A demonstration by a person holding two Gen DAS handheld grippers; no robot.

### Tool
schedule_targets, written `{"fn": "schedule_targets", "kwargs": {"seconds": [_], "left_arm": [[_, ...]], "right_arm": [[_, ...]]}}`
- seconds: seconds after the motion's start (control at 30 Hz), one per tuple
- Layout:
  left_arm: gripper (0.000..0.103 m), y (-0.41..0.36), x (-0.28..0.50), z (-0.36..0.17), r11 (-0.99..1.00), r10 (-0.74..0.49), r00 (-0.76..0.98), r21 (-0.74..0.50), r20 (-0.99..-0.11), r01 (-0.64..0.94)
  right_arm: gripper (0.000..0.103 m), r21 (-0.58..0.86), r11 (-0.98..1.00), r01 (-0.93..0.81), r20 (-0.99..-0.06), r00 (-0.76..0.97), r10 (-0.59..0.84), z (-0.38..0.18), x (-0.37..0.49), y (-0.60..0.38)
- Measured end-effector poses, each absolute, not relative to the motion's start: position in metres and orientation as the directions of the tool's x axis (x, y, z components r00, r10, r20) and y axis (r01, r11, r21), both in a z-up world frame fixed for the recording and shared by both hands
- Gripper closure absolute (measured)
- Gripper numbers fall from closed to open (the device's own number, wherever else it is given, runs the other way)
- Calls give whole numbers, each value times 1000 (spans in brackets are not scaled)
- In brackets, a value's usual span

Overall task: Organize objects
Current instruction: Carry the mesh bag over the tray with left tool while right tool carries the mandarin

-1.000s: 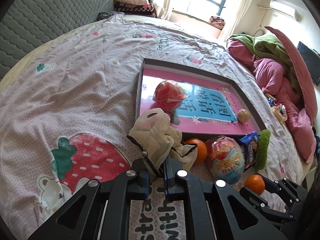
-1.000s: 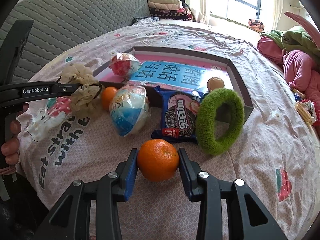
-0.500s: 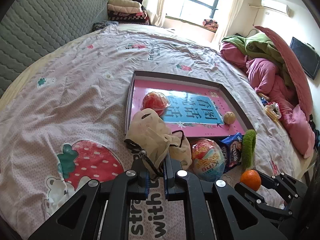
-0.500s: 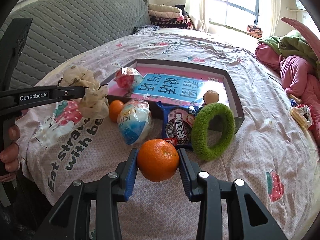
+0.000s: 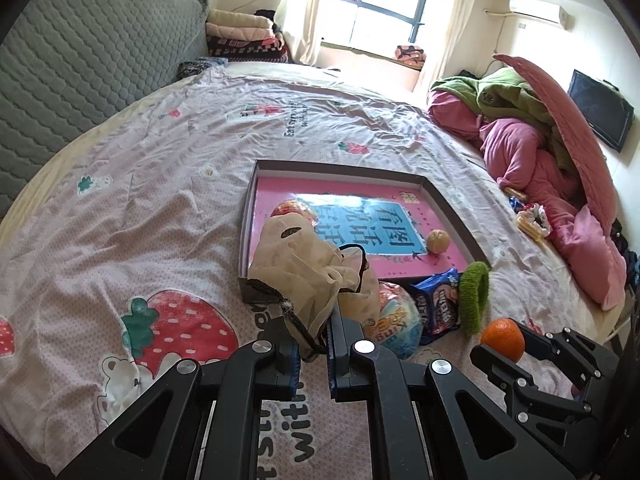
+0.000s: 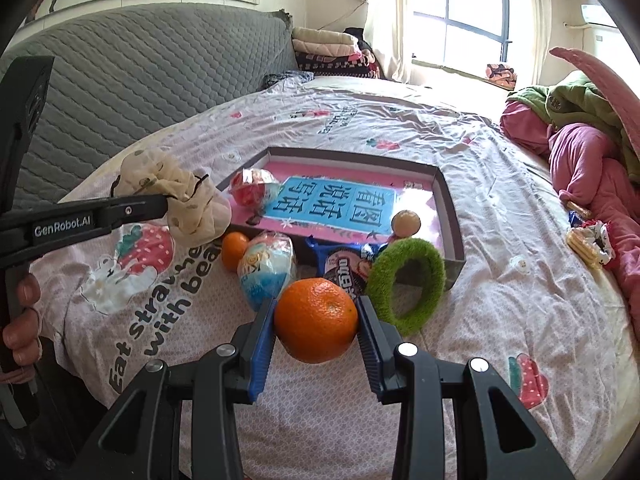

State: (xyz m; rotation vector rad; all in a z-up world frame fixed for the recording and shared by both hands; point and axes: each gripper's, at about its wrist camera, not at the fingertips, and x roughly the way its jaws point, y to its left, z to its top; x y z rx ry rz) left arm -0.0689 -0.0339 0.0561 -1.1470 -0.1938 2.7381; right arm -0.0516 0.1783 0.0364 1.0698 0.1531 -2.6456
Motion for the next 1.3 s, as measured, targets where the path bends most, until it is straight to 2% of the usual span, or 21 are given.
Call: {"fn": "schedule_targets", "kwargs": {"seconds": [0.77, 1.3], "left_arm": [[94, -7, -89, 88, -978, 207, -722, -140, -661, -152], [94, 11, -139, 91, -977, 211, -721, -123, -660, -173]], "right_arm": [[64, -21, -952, 305, -614, -755, -228, 82, -81, 184], [63, -46, -950, 308, -600, -769, -220, 89, -124, 184]]}}
